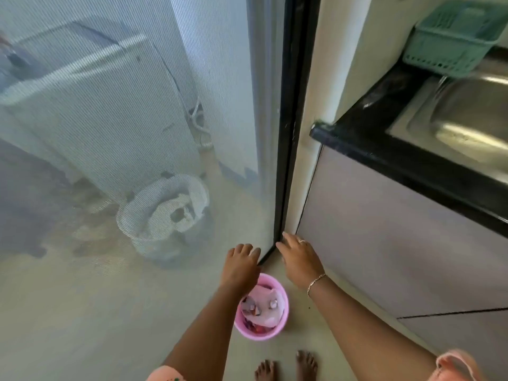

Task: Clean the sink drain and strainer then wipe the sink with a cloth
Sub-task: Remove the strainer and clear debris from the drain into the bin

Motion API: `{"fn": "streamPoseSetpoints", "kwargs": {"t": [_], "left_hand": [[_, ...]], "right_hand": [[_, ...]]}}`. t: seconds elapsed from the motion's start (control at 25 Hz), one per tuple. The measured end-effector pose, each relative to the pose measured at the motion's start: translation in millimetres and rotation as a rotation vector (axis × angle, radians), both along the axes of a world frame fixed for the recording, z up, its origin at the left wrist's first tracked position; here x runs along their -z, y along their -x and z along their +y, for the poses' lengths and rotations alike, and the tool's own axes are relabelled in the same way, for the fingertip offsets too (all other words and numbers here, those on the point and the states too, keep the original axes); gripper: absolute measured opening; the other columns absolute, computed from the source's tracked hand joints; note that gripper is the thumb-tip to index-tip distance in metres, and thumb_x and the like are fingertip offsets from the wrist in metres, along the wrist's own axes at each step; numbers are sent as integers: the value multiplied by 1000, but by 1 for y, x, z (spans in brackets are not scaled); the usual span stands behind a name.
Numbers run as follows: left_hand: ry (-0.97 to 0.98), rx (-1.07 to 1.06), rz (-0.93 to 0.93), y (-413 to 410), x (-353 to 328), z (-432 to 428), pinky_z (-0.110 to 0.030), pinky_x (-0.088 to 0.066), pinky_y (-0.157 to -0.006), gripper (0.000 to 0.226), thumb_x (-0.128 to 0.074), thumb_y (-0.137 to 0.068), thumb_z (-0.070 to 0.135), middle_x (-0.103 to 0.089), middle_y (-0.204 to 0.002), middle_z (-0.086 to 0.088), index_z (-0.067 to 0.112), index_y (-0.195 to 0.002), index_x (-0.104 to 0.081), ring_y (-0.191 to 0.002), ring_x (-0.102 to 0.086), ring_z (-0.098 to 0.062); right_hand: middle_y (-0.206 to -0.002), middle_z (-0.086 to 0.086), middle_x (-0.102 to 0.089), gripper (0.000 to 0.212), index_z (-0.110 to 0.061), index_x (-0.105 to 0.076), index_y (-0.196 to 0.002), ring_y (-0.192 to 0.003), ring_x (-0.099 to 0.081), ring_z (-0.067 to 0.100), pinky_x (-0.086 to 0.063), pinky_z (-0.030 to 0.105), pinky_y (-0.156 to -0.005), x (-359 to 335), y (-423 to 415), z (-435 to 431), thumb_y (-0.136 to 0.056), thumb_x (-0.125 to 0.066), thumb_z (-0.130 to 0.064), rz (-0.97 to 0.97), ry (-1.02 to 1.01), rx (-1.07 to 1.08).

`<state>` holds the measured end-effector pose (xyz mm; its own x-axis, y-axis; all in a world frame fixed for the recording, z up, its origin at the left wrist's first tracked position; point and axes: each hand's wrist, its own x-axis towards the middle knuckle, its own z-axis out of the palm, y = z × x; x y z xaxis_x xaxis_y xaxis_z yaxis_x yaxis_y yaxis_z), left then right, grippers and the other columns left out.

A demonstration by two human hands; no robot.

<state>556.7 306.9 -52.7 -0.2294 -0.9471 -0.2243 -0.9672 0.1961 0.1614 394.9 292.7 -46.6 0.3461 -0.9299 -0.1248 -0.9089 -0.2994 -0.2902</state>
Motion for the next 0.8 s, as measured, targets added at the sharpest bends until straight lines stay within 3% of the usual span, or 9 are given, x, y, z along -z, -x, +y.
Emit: {"fn": "streamPoseSetpoints", "kwargs": {"t": [0.12,0.28,0.44,0.8], "left_hand": [[111,87,-12,1,-51,-18,-38,-22,-112,53,-45,-93,33,-32,-149,-10,16,-141,-30,-138,-26,-25],[197,104,7,7,-104,-41,-39,-4,-119,64,-42,-94,38,-9,-158,-11,18,-147,-12,-146,-5,-28],[236,68,70,25,-136,-56,-38,6,-116,68,-33,-94,48,7,-157,-11,21,-147,0,-145,11,-26],[272,145,153,72,-172,-63,-34,13,-111,70,-30,-95,47,12,-157,-9,16,-147,6,-143,17,-23]], "right_hand": [[-151,18,-27,48,-9,-38,-137,-140,-27,31,-28,39,-115,-50,5,-9,-90,-45,-6,4,96,5],[-157,13,-12,62,-14,-21,-146,-145,-12,30,-17,40,-119,-100,14,-20,-90,-48,-9,15,177,65],[-157,14,-11,62,-15,-17,-146,-145,-10,31,-15,41,-119,-132,26,-33,-93,-49,-21,67,234,117],[-157,14,-9,61,-16,-15,-147,-146,-9,30,-11,39,-119,-162,60,-26,-95,-46,-24,121,317,251]]}}
